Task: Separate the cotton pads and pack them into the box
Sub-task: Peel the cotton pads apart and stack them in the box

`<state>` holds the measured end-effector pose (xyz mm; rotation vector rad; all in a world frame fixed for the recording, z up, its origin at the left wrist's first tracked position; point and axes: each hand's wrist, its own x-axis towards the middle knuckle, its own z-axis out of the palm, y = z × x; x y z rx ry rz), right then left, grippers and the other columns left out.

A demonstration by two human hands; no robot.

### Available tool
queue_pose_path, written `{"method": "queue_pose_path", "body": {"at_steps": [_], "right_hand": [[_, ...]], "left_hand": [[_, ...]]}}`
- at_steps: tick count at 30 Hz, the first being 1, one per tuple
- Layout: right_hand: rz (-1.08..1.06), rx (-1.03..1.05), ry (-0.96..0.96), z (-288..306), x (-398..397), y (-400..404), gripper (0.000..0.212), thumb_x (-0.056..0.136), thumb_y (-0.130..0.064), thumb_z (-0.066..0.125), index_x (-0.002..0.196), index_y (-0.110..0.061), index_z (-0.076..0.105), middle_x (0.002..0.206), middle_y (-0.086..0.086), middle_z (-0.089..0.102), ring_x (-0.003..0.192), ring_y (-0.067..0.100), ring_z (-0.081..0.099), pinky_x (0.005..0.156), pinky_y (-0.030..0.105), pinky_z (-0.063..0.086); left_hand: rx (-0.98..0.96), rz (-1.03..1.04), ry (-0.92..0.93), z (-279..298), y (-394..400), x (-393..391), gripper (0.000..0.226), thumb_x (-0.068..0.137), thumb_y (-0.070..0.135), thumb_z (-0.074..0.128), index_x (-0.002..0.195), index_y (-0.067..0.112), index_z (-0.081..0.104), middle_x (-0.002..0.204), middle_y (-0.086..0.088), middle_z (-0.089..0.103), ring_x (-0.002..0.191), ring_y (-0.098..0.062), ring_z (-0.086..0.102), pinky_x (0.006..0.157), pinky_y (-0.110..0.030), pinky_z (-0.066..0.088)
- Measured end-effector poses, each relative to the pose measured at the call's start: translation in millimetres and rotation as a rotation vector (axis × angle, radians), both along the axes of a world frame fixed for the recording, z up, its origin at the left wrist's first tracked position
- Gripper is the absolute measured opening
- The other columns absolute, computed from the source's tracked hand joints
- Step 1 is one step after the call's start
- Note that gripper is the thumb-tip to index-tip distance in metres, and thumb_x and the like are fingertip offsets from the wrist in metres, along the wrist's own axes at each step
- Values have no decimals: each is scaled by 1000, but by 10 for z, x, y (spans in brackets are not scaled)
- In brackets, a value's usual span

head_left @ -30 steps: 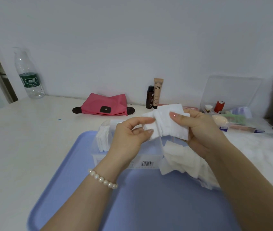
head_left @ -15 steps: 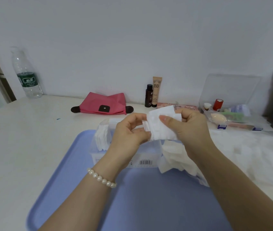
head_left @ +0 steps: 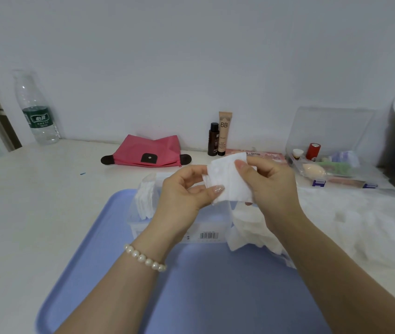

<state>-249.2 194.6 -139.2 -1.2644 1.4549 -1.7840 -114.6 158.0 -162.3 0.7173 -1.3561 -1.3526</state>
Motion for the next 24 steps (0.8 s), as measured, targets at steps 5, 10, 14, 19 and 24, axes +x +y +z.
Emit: {"method": "queue_pose_path", "body": {"at_steps": [5, 10, 14, 19, 24], "right_hand": [[-108, -65, 8, -37, -22, -20, 24, 81, -7, 69, 81, -31, 69, 69, -17, 68, 69, -1, 63, 72, 35, 57], [-86, 12, -169, 132, -237, -8, 14, 74, -10, 74, 70, -22, 68, 62, 6, 65, 65, 15, 61, 64, 33, 54], [331, 144, -142, 302, -404, 92, 9, 62, -15, 67, 64, -14, 75, 69, 0, 72, 64, 11, 67, 55, 21, 53], [399, 151, 187, 341, -343, 163, 9, 65, -12, 71, 73, -13, 75, 67, -1, 71, 60, 7, 64, 54, 15, 50], [361, 125, 340, 395, -307, 194, 12, 74, -2, 70, 74, -13, 73, 66, -4, 71, 60, 3, 63, 56, 13, 50]], "left_hand": [[62, -29, 80, 19, -7, -8, 30, 76, -13, 64, 94, 11, 64, 91, -1, 71, 73, -12, 70, 69, -28, 58], [95, -31, 43, 8, -44, 19, 26, 80, -9, 63, 93, 14, 62, 93, -7, 69, 72, -14, 68, 62, -25, 55], [76, -99, -8, 4, -27, 25, 28, 82, -8, 60, 91, 18, 64, 88, 0, 70, 72, -12, 65, 63, -25, 51], [-31, -178, -76, -9, 13, 22, 33, 72, -3, 64, 98, 18, 67, 95, -5, 71, 78, -20, 64, 68, -35, 49], [-33, -238, -66, 10, 44, 10, 36, 66, 4, 63, 96, 23, 68, 93, -5, 71, 78, -18, 66, 67, -31, 55]]}}
